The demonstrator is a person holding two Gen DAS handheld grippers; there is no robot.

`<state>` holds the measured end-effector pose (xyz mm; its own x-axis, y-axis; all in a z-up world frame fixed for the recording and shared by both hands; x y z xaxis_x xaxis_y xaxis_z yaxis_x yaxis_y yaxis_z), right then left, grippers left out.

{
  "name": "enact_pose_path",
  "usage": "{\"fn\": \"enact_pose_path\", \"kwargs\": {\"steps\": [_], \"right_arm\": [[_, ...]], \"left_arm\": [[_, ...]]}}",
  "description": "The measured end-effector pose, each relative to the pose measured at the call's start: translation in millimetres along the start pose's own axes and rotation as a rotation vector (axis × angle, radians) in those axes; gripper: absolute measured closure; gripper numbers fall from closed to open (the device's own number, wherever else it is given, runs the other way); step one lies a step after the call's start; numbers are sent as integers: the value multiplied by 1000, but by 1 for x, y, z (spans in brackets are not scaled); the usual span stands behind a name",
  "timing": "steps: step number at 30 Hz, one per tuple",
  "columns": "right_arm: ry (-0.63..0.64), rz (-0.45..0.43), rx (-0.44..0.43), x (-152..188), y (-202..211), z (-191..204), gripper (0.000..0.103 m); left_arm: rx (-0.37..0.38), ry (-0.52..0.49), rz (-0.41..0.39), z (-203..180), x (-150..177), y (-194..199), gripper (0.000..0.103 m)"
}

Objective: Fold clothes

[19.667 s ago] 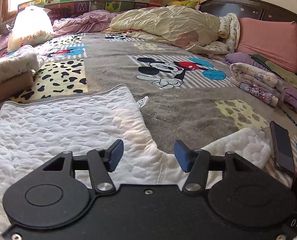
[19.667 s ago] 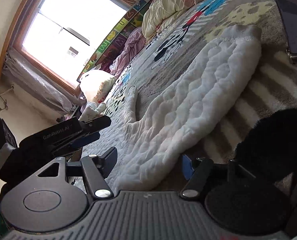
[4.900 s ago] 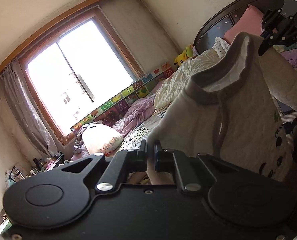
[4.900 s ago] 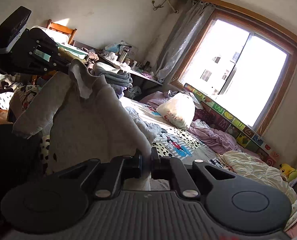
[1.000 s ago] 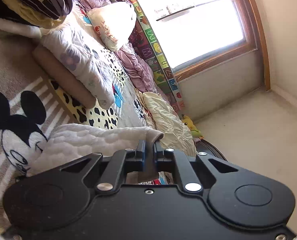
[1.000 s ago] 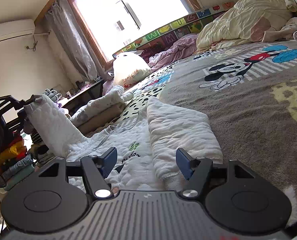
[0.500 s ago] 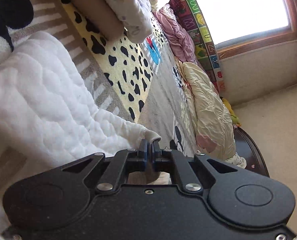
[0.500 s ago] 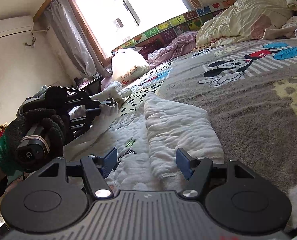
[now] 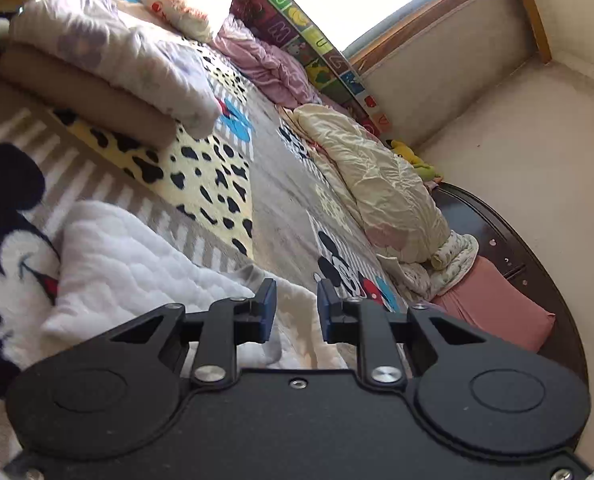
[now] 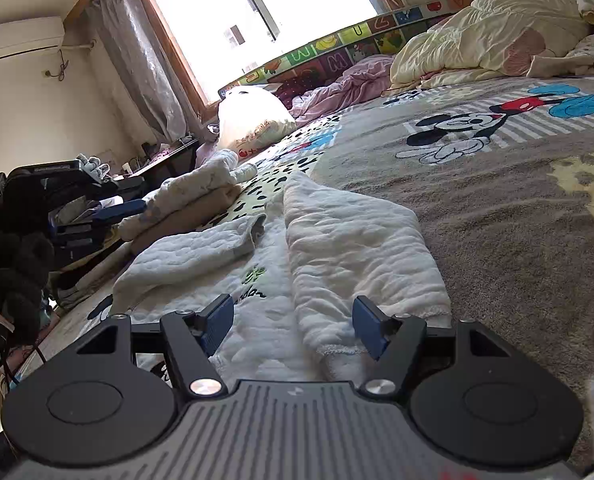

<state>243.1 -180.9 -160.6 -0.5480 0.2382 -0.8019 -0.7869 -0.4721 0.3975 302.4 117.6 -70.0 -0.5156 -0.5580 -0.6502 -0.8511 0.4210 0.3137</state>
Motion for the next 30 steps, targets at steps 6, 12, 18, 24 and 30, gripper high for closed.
{"fn": "enact_pose_path", "kwargs": {"steps": [6,12,18,24,30], "right_arm": [[15,4,9,1,-2,3,37],[12,-44,29,-5,6,1,37],[-134,-151,26,-24,22,-27,37],[-371,-232,28,-37,33,-75,37],[-467,-262,35,-38,42,-100,35]], "left_arm": [[-236,-329,-16,30,-20,28,86],[-344,-634,340,67,71,-58,86],[-323,-808,209,-14,67,-29,81],[-7,-415,343,-85,158,-41,73],[44,12,392,-94,222,-65,73]]}}
Point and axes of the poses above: each gripper's, at about its wrist camera, not at the fingertips, and y roughly against the way its jaws point, z to its left, x to its underside, the point moved 10 cm from there along -y, roughly the way its jaws point, and after that the axes turned 3 degrees about x, right-handed, at the moved point
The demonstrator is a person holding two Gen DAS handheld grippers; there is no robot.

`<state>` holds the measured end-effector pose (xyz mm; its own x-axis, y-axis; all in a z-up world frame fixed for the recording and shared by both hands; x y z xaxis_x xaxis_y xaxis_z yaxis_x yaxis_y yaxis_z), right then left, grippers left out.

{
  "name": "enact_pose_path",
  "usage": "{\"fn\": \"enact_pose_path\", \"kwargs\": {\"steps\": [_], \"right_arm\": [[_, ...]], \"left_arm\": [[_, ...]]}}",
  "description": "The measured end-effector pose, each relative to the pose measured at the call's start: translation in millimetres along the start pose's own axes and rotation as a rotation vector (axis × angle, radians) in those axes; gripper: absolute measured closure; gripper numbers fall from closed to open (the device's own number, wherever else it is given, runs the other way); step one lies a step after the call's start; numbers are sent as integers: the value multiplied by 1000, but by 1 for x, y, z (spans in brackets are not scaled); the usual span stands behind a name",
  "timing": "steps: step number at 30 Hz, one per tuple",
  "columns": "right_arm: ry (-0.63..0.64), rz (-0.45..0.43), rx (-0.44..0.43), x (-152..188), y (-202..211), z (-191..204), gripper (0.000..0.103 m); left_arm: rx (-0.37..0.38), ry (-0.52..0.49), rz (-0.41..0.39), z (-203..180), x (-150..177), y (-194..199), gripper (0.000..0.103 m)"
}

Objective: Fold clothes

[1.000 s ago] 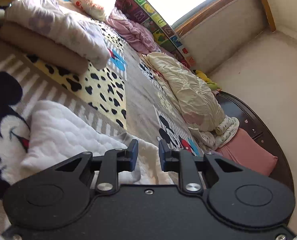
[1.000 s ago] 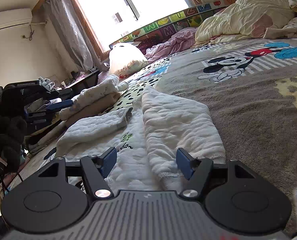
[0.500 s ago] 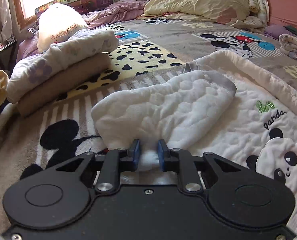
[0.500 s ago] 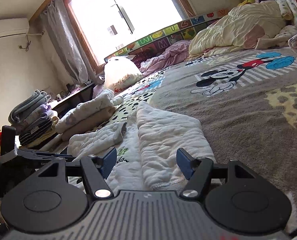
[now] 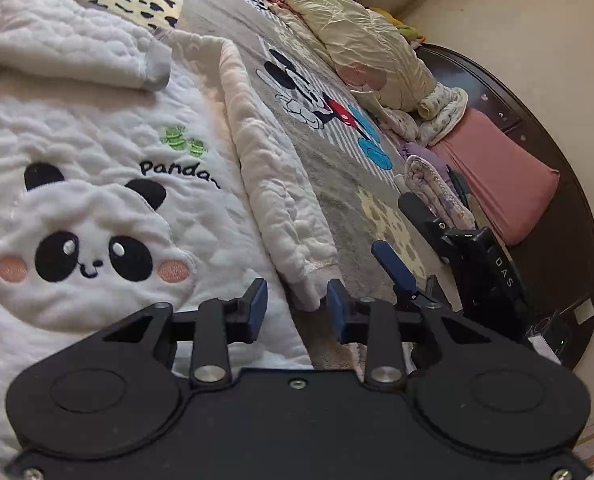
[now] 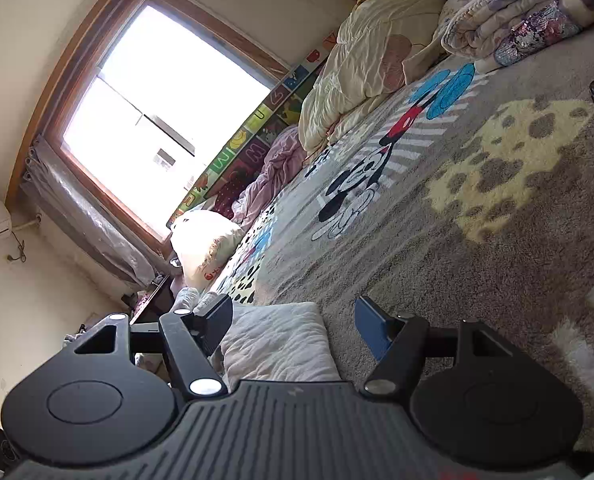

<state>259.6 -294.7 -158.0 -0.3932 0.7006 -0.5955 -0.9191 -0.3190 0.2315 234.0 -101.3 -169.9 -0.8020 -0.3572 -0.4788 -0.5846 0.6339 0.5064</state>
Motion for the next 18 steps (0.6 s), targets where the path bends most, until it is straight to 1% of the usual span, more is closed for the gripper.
{"fn": "enact_pose_path", "kwargs": {"steps": [1,5,8,10,12,13,15,18], "right_arm": [[-4,1,-1,-1,0,-2,35],[-20,7,-3,-4,-1,-9,34],[-22,17,1,-3,-3,-11,34],[-20,26,-2,-1,-4,-9,33],[-20,37,-5,1,-6,-8,33],[-19,42,-7,3,-7,-7,33],[-12,47,-10,4,-8,-4,33],[-6,52,-16,5,-9,-1,33]], "left_arm": [[10,46,-1,0,3,-4,73],[7,76,14,-7,7,-21,73],[-15,95,-9,-9,4,-31,73],[-35,95,-26,-11,1,-36,73],[-57,61,-47,-13,-4,-41,73],[-63,37,-57,-16,-8,-40,83],[-69,-11,-79,-23,-17,-34,97],[-25,-59,-141,-32,-48,-1,98]]}}
Point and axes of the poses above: each gripper's, at about its wrist camera, not at the fingertips, and y roughly against the way its jaws point, z to its left, x to its underside, the point moved 10 cm from there along -y, roughly the way its jaws point, and after that the axes turned 3 degrees about x, right-handed, at the moved point
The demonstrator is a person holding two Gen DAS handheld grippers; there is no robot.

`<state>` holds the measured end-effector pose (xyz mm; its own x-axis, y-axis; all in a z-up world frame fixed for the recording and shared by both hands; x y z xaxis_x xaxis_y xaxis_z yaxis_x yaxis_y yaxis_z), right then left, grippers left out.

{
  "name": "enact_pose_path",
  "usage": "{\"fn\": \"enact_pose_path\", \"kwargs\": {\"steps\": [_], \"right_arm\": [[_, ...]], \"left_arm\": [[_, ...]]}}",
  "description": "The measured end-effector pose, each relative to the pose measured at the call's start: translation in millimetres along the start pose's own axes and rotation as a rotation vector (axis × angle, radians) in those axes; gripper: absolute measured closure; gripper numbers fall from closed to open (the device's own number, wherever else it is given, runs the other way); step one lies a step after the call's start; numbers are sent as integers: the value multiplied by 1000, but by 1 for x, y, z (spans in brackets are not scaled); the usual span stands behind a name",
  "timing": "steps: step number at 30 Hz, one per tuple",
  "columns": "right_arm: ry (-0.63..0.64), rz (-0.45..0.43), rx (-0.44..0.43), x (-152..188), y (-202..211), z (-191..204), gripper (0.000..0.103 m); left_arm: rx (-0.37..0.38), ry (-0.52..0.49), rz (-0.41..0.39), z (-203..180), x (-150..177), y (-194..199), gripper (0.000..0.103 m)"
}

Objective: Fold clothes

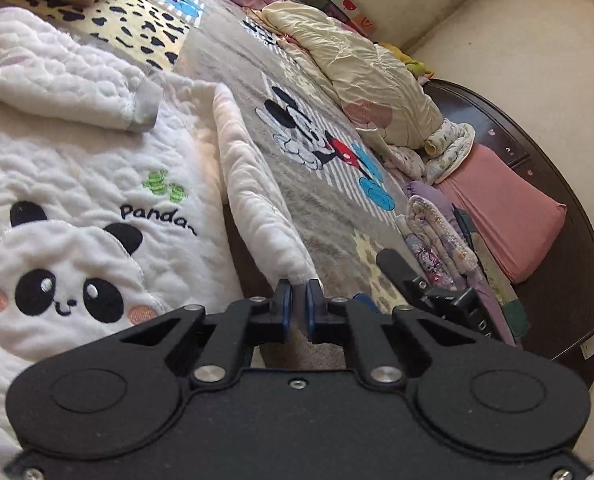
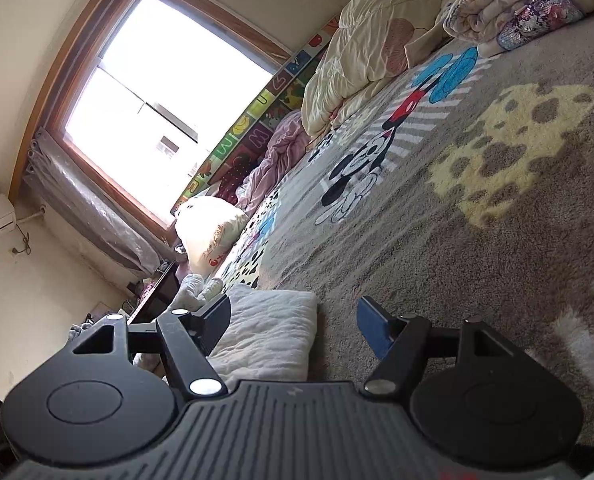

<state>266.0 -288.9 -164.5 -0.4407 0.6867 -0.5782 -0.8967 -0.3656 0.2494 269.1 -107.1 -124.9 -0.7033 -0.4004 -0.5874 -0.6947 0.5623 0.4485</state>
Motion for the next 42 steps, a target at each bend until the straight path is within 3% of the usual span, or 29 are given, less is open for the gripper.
{"fn": "enact_pose_path", "kwargs": {"steps": [3,6,9,11,15,20,23,25,27,29,33,39,42], "right_arm": [[4,8,-6,1,-1,2,32],[11,26,-20,5,-4,7,31],[44,60,-40,15,-10,17,31],[73,86,-51,22,-14,25,31],[146,128,-70,36,-17,41,31],[277,143,-113,50,-10,67,31],[377,163,-149,63,-7,85,31],[444,190,-174,75,-7,96,31],[507,218,-194,87,-8,105,31],[569,244,-203,99,-8,113,31],[604,271,-197,109,-11,117,31],[605,316,-122,117,-22,105,31],[602,329,-110,120,-25,102,32]], "left_arm": [[-31,-43,-118,17,-44,43,98],[-126,54,-249,75,-76,84,96],[-221,181,-235,123,-68,94,79],[-209,227,-197,134,-44,101,78],[-156,284,-149,129,-8,92,56],[-157,283,-152,118,-3,69,55],[-196,321,-170,124,-8,60,71],[-168,238,-182,111,-21,59,96],[-117,64,-197,84,-37,61,99],[-126,-177,-201,49,-54,66,100],[-174,-425,-236,19,-96,85,100],[-270,-558,-224,53,-145,104,100],[-319,-518,-208,90,-150,110,101]]}}
Point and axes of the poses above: each gripper's, at about its wrist camera, not at the fingertips, and y roughly against the way its jaws point, z to its left, x to its underside, the point moved 10 cm from there along -y, roughly the way its jaws point, and after that the axes turned 3 degrees about x, right-handed, at the moved point
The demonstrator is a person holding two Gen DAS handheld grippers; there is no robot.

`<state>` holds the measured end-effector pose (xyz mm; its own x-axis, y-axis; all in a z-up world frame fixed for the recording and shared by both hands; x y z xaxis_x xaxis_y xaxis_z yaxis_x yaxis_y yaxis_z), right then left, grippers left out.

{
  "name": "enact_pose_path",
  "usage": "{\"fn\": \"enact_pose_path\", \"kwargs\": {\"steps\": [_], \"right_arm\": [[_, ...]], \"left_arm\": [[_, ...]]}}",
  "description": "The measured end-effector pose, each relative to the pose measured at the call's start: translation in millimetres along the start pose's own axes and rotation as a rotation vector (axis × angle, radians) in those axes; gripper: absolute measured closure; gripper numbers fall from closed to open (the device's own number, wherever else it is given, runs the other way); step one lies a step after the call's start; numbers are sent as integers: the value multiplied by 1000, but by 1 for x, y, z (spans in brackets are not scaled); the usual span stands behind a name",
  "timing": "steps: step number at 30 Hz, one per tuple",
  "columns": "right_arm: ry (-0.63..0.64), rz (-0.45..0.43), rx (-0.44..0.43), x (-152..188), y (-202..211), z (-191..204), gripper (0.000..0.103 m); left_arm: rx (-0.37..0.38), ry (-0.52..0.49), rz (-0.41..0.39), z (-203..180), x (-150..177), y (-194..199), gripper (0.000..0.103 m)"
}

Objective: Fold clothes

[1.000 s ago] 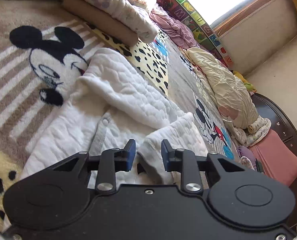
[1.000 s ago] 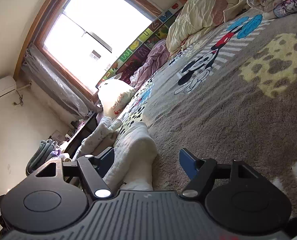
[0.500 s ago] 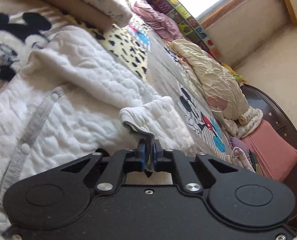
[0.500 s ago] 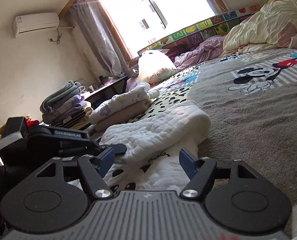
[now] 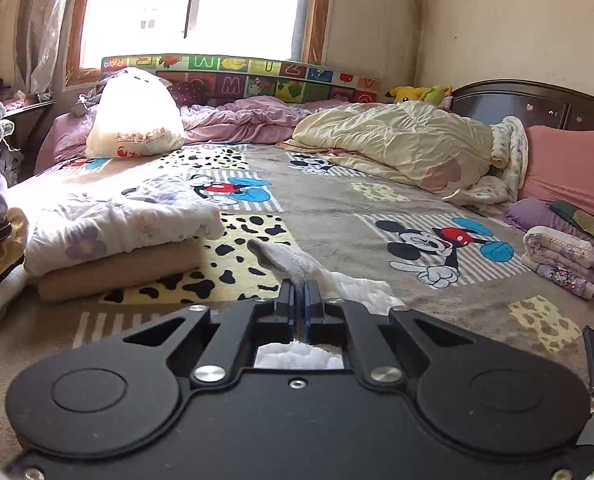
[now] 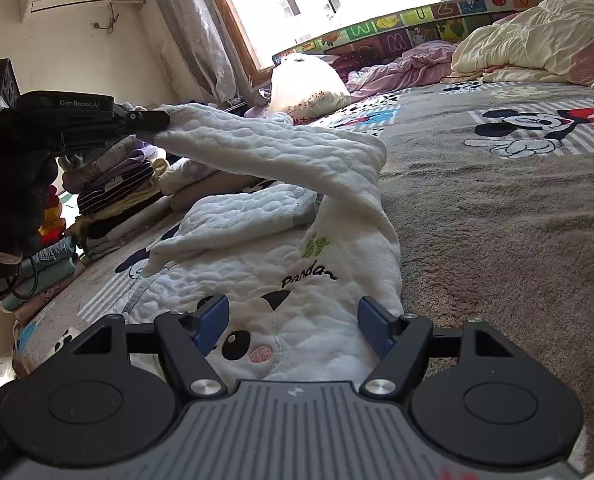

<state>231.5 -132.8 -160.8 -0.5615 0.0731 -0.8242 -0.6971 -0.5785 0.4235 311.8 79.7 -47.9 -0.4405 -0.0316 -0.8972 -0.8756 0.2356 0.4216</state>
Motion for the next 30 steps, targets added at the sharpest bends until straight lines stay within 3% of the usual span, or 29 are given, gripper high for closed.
{"fn": "enact_pose_path", "kwargs": {"steps": [8,10,12,14,15,17,19,21,24,27,30], "right_arm": [[20,26,7,2,-14,0,31],[24,30,9,3,-15,1,31],[29,33,9,3,-15,1,31],[29,34,8,2,-15,1,31],[27,34,7,1,-15,1,31],[22,27,0,-1,-12,1,31],[24,8,-14,-7,-6,3,32],[34,-30,-30,-16,3,6,33],[11,-67,-52,-29,10,3,34],[-19,-90,-55,-51,7,1,34],[-12,-83,-74,-83,-15,5,34]], "left_arm": [[-57,165,79,38,63,-4,101],[-96,161,102,44,74,-13,101],[-175,84,151,50,86,-27,100],[-175,108,193,52,94,-33,99],[-177,100,184,51,93,-30,97],[-208,70,151,48,86,-16,83],[-252,31,88,44,75,2,81],[-241,-6,20,33,63,17,81],[-135,-55,3,14,54,14,80],[-98,-151,37,6,54,-13,80],[-52,-175,117,8,67,-44,80]]}}
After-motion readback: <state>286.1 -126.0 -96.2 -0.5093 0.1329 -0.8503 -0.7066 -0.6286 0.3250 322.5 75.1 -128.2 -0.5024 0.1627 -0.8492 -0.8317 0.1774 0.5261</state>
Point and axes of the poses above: each gripper's, at about its wrist camera, not at the fingertips, and y roughly against the way its jaws point, z to its left, x to its underside, the point moved 10 cm from there along -y, roughly the way its jaws point, and after that the axes turned 3 degrees about x, right-handed, at the moved point
